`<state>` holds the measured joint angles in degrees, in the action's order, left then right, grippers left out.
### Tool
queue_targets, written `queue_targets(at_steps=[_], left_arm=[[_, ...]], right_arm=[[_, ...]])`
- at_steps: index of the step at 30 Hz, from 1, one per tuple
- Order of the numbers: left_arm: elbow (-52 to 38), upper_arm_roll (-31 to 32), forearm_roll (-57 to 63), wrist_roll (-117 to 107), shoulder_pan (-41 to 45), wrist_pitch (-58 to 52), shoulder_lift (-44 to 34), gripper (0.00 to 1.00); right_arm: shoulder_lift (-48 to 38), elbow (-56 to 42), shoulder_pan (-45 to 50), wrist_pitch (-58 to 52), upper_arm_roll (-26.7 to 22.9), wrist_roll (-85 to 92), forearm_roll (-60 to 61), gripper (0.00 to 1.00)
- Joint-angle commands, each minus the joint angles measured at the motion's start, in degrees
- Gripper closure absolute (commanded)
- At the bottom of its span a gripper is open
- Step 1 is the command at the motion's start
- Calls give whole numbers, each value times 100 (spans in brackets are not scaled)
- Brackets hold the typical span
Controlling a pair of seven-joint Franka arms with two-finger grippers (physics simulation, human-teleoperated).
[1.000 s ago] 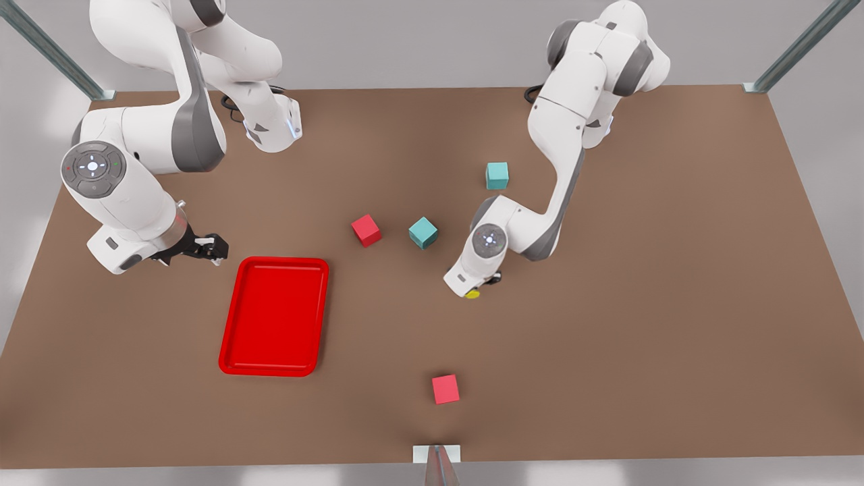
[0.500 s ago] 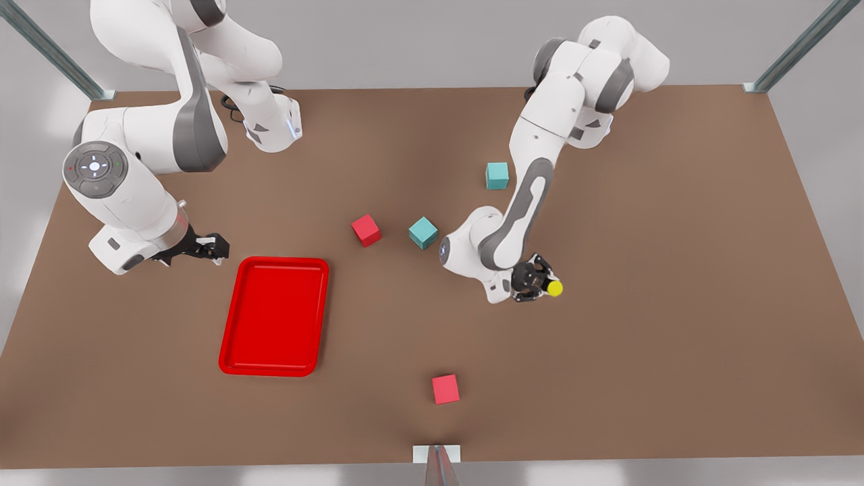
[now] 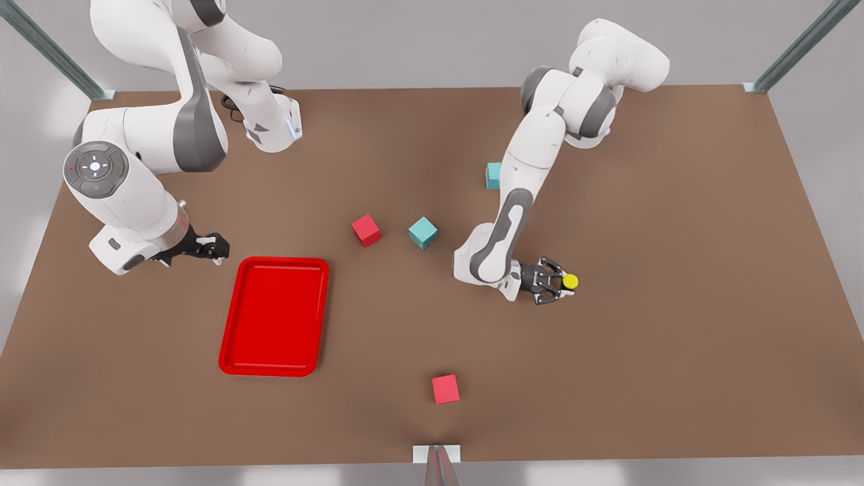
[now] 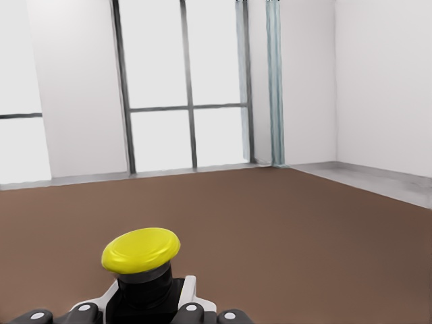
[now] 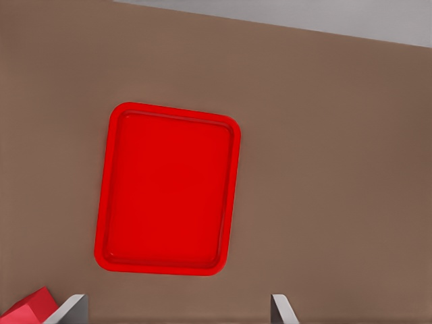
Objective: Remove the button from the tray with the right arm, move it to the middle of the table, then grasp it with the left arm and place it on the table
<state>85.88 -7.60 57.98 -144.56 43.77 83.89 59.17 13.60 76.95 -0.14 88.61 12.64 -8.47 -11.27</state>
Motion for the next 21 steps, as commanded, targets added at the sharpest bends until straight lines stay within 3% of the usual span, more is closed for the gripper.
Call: queue_targets(at_steps=[1, 3, 4, 5, 21], left_arm=[[-1, -4, 143, -3061, 0, 153, 42, 52], [-1, -4, 178, -3061, -9, 198, 77, 52], [-1, -4, 187, -3043, -9, 241, 77, 44], [-1, -4, 187, -3017, -9, 285, 77, 0], [-1, -92, 441, -2973, -115, 303, 33, 0]], right_arm=[[-7, -5, -3, -2, 2, 21, 2, 0], [-7, -5, 6, -2, 2, 21, 2, 0], [-7, -5, -3, -2, 2, 30, 2, 0], [-7, -5, -3, -2, 2, 30, 2, 0], [-7, 4, -3, -2, 2, 12, 3, 0]])
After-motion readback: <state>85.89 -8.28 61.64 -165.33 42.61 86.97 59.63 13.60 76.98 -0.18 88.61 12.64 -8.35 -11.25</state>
